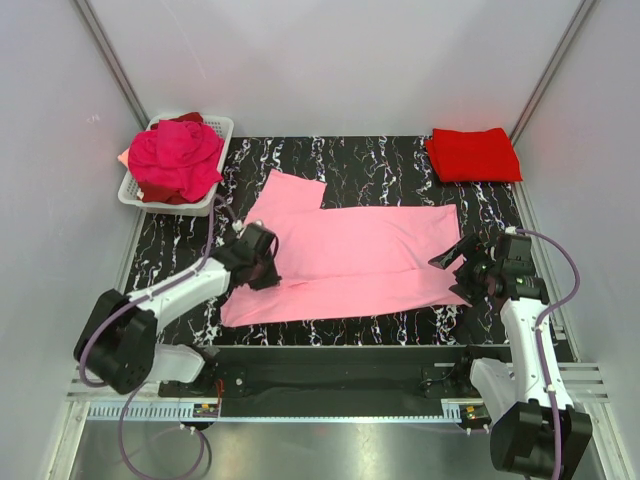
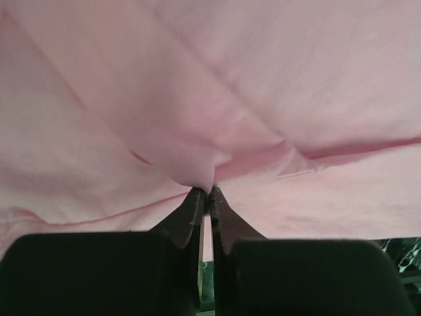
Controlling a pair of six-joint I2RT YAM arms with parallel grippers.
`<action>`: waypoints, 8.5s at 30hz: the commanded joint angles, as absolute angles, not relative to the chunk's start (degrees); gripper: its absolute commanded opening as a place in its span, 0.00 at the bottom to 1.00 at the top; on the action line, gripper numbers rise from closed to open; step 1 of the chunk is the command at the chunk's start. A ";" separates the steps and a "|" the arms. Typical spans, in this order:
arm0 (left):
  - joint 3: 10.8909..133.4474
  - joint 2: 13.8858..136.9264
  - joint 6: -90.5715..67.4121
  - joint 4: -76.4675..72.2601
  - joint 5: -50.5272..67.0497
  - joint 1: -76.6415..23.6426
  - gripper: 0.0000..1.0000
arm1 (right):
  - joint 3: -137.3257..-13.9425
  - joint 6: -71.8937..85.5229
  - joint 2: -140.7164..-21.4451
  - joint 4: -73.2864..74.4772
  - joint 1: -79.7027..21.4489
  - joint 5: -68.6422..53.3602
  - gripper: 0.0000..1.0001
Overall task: Fold and stack the t-shirts
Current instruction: Fold the tshirt
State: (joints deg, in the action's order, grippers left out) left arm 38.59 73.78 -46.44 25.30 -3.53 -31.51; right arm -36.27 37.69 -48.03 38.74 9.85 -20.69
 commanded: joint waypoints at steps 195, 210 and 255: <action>50.72 54.75 -33.22 50.63 -6.77 -19.07 0.60 | -54.32 29.09 -72.16 35.08 12.66 -5.26 0.89; 45.86 82.51 -40.69 29.18 -5.97 -21.27 0.46 | -54.33 29.35 -94.13 28.75 1.33 -16.43 0.70; 69.45 75.89 -28.04 39.55 0.97 -23.55 0.98 | -105.97 23.21 -117.89 48.77 -37.35 6.94 0.69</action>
